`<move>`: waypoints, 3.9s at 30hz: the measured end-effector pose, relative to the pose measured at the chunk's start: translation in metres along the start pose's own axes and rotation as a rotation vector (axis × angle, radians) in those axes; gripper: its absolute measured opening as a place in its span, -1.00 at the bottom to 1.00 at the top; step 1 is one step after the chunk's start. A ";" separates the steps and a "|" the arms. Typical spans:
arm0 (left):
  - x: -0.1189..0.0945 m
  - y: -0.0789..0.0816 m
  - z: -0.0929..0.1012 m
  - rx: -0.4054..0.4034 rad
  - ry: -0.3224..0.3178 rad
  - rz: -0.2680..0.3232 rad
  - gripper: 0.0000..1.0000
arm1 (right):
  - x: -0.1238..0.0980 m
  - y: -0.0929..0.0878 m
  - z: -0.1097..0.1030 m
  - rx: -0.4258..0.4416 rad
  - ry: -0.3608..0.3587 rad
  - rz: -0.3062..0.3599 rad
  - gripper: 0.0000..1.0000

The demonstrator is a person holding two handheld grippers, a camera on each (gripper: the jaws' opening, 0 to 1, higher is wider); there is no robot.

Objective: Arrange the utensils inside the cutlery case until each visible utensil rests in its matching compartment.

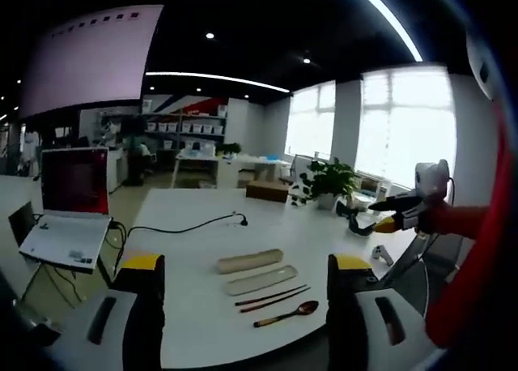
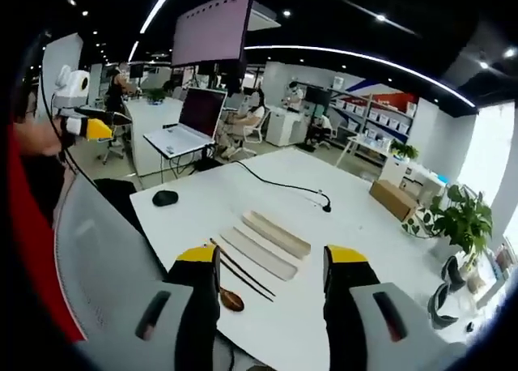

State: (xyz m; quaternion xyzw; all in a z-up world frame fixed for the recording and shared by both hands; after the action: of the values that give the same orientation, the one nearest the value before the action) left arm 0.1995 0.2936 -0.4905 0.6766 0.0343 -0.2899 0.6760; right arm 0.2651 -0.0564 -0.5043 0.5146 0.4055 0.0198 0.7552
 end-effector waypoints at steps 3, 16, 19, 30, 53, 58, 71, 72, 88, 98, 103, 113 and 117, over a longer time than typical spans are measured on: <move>0.001 0.000 0.001 0.002 -0.010 0.004 0.68 | -0.004 -0.001 -0.001 -0.014 -0.005 0.005 0.00; 0.010 0.000 0.006 0.016 -0.023 -0.013 0.67 | -0.002 -0.001 -0.005 -0.065 0.010 -0.015 -0.02; 0.015 -0.004 0.007 0.024 -0.021 -0.029 0.66 | 0.000 -0.003 -0.002 -0.142 -0.014 -0.053 -0.07; 0.015 -0.001 0.007 0.027 0.005 -0.038 0.63 | 0.011 0.006 -0.003 -0.058 0.091 0.017 -0.11; 0.010 -0.006 0.005 0.024 0.023 -0.043 0.59 | 0.039 0.012 -0.001 -0.164 0.079 -0.109 -0.19; 0.004 -0.013 0.004 0.019 0.029 -0.050 0.59 | 0.046 0.012 -0.006 -0.165 0.086 -0.123 -0.22; -0.004 -0.022 0.004 0.042 0.027 -0.071 0.59 | 0.065 0.025 -0.021 -0.260 0.132 -0.170 -0.28; -0.004 -0.023 0.004 0.051 0.026 -0.075 0.59 | 0.066 0.026 -0.022 -0.281 0.132 -0.176 -0.31; -0.004 -0.020 -0.006 0.072 0.016 -0.071 0.55 | 0.081 0.029 -0.025 -0.376 0.147 -0.188 -0.71; 0.007 -0.016 -0.006 0.123 -0.033 -0.094 0.54 | 0.092 0.026 -0.035 -0.436 0.207 -0.236 -0.55; 0.011 -0.014 -0.006 0.142 -0.049 -0.101 0.55 | 0.099 0.029 -0.037 -0.464 0.212 -0.256 -0.52; 0.006 0.001 -0.021 0.022 0.055 -0.043 0.64 | 0.133 0.025 -0.035 -0.464 0.322 -0.316 -0.55; 0.000 0.003 -0.017 0.020 0.068 -0.050 0.65 | 0.156 0.025 -0.038 -0.483 0.352 -0.319 -0.53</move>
State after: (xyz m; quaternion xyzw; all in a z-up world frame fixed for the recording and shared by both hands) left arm 0.2069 0.3094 -0.4887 0.6916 0.0711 -0.2841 0.6602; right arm 0.3554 0.0538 -0.5827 0.2393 0.5887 0.0854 0.7673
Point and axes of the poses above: the point that each gripper's makers call its tool centre point, and the gripper's own axes: x roughly forward along the fingers, z roughly to its right, y roughly out of its top, the point moved 7 cm from there along -x, roughly backward along the fingers, and after that the axes turned 13 degrees about -z, right-handed, at the moved point
